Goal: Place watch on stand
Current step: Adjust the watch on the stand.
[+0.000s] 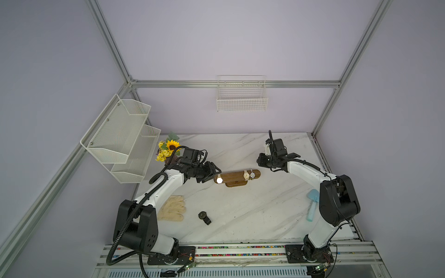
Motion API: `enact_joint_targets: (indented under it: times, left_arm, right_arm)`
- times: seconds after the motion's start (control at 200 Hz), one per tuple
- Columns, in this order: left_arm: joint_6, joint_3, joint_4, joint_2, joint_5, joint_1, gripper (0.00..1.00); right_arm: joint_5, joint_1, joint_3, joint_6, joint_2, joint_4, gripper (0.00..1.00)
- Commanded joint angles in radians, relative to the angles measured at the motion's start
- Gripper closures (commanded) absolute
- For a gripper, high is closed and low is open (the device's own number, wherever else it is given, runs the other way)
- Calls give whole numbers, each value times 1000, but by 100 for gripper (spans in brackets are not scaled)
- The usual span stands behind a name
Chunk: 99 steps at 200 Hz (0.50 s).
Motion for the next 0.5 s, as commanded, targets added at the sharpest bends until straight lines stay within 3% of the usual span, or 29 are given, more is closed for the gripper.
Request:
enact_joint_targets:
  times: [0.0,0.49]
  left_arm:
    - [-1,4,-8,-8,-18,-11,44]
    - [-5,-12,58,63,-14,-42,43]
  right_arm:
    - [-26,-18,39,-17,23,14,81]
    - [-68,-18,51,-25,93,16,81]
